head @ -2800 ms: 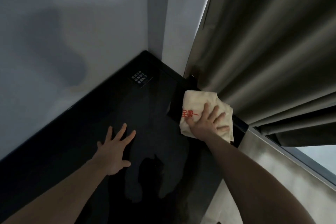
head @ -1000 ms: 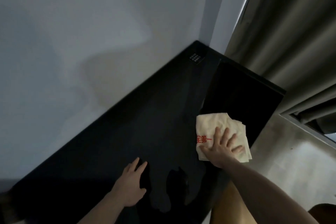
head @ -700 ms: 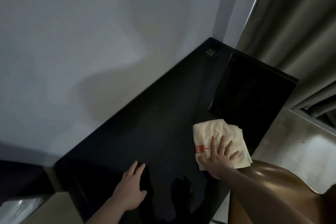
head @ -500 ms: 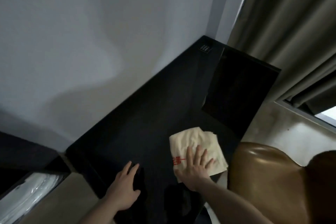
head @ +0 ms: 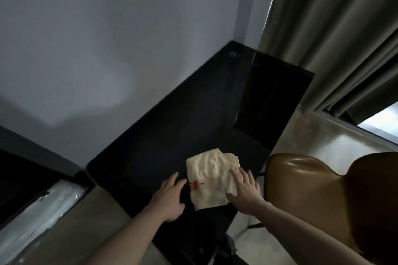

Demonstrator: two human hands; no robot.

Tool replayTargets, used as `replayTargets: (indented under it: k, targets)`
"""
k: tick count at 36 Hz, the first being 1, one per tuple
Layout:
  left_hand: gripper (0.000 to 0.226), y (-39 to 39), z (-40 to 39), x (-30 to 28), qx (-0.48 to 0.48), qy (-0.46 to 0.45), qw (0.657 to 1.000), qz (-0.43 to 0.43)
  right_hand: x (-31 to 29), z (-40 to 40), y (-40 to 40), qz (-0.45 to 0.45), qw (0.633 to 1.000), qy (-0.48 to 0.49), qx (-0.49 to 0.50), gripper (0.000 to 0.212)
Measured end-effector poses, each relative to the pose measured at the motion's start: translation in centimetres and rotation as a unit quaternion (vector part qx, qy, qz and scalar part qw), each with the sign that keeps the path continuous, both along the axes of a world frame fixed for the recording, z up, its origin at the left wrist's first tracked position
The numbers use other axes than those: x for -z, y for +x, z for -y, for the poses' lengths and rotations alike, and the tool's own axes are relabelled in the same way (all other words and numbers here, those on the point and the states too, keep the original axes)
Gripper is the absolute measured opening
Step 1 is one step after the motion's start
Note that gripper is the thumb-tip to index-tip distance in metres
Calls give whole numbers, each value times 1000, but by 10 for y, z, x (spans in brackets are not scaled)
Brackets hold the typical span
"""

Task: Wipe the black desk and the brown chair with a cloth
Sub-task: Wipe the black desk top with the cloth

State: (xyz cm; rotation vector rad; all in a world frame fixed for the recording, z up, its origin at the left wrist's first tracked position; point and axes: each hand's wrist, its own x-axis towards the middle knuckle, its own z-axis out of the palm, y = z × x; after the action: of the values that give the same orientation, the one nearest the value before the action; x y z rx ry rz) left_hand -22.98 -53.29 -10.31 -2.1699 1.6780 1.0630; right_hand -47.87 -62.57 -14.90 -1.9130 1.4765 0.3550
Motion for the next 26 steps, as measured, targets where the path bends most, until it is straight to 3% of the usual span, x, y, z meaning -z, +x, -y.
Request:
replayTargets:
  k: [6,12,15,20,26]
  targets:
    - [70,-63,45,14,15,6,999,-32,-5,9,-52,-4,999,12,35,87]
    - [87,-95,67,44,14,49,999,-10,-1,8,-85,-10,999,16,42,89]
    - [91,-93,56,56,17,16,1000,17,-1,2,-93,-19,999,16,38,88]
    - [107,-83,34,64,51,-42,994,81,1,-12,-81,-17,999,25,41,89]
    - [113,-57,-4,61,54,-29,992,113,-2,-38,-36,1,999,28,36,89]
